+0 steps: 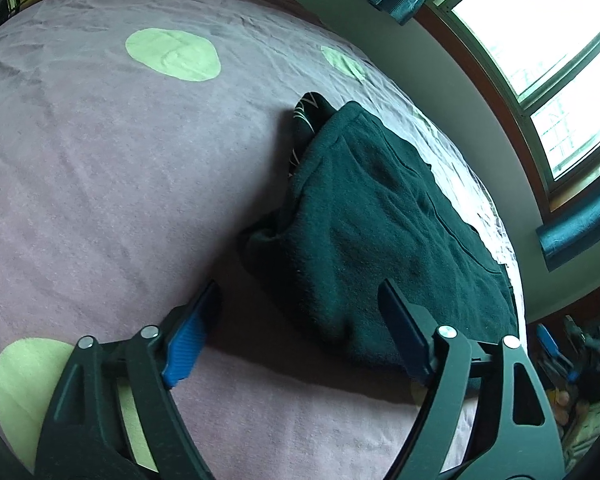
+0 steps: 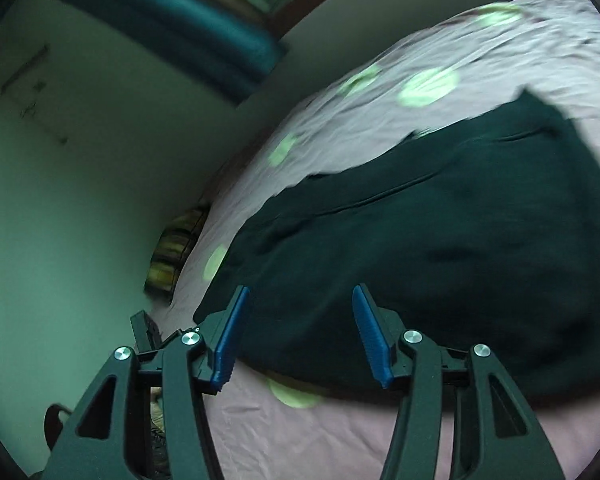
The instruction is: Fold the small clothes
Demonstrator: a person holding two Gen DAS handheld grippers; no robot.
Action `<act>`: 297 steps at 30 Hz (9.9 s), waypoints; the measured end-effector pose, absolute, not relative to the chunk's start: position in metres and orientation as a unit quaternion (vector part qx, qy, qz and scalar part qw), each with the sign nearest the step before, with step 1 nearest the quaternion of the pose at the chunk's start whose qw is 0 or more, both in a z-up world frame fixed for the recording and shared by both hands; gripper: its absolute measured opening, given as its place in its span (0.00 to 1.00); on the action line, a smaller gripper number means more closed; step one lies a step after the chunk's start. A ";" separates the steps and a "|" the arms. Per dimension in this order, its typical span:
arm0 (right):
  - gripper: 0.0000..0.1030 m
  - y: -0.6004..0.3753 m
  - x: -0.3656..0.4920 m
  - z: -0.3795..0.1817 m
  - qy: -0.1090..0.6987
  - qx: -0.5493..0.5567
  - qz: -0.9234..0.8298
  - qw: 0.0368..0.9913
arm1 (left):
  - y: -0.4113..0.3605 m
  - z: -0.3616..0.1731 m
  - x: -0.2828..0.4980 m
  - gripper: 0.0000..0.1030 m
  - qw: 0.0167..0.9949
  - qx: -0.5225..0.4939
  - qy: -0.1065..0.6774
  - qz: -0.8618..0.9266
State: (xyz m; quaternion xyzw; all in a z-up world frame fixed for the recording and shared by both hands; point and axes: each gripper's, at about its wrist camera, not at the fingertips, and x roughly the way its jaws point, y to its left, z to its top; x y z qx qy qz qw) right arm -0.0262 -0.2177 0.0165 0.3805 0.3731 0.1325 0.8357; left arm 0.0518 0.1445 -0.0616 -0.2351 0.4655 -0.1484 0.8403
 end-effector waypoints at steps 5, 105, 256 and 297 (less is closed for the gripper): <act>0.61 -0.191 0.038 -0.055 0.485 0.391 0.103 0.775 | 0.148 -0.063 0.053 0.82 0.834 -0.254 0.465 -0.155; 0.70 -0.359 -0.190 -0.062 0.253 0.576 0.055 0.775 | -0.309 -0.008 -0.061 0.36 0.889 0.271 0.272 -0.251; 0.35 -0.455 -0.010 -0.022 0.382 0.387 -0.005 0.839 | -0.148 -0.077 0.020 0.98 0.809 -0.007 0.477 -0.343; 0.69 -0.399 -0.038 0.013 0.369 0.393 0.031 0.841 | -0.140 -0.073 0.014 0.98 0.814 -0.022 0.459 -0.355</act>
